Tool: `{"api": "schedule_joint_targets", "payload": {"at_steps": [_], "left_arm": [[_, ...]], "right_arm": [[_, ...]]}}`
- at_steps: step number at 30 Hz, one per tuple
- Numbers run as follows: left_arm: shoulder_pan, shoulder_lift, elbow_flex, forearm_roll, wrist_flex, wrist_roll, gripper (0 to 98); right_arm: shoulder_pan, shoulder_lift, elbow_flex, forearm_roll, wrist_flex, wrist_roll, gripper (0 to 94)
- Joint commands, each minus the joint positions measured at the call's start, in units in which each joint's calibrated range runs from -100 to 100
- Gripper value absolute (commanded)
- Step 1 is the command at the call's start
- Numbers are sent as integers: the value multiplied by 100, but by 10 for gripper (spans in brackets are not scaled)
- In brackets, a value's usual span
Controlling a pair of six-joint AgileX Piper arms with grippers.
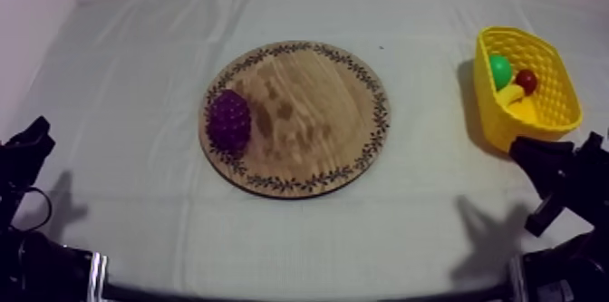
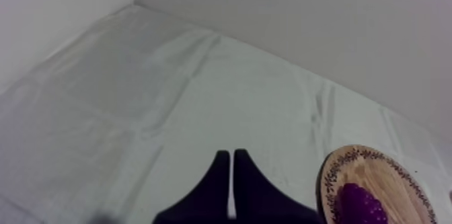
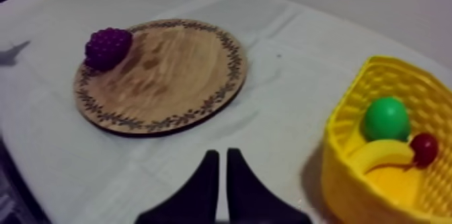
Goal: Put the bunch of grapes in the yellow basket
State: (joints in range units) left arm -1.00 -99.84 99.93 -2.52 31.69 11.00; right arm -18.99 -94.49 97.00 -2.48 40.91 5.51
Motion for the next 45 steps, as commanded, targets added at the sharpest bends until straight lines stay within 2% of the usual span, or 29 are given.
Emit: {"api": "schedule_joint_targets", "payload": {"at_steps": [1, 7, 17, 22, 30, 36, 45], "left_arm": [[2, 2, -4, 1, 0, 1, 0], [2, 2, -4, 1, 0, 1, 0], [2, 2, -4, 1, 0, 1, 0], [2, 2, -4, 1, 0, 1, 0], [2, 2, -4, 1, 0, 1, 0], [2, 2, -4, 1, 0, 1, 0], [2, 2, -4, 1, 0, 1, 0]], "right_arm": [[-111, 244, -326, 52, 243, -304, 14], [-224, 1549, -1782, 206, 937, -729, 5], [-445, 4262, -5321, 387, 2746, -854, 4], [-474, 5429, -6780, 411, 3264, -1040, 4], [-933, 7290, -8726, 403, 4510, -1137, 4], [-1216, 8506, -9761, 427, 4775, -1556, 4], [-1650, 10151, -11094, 751, 4886, -2236, 4]]}}
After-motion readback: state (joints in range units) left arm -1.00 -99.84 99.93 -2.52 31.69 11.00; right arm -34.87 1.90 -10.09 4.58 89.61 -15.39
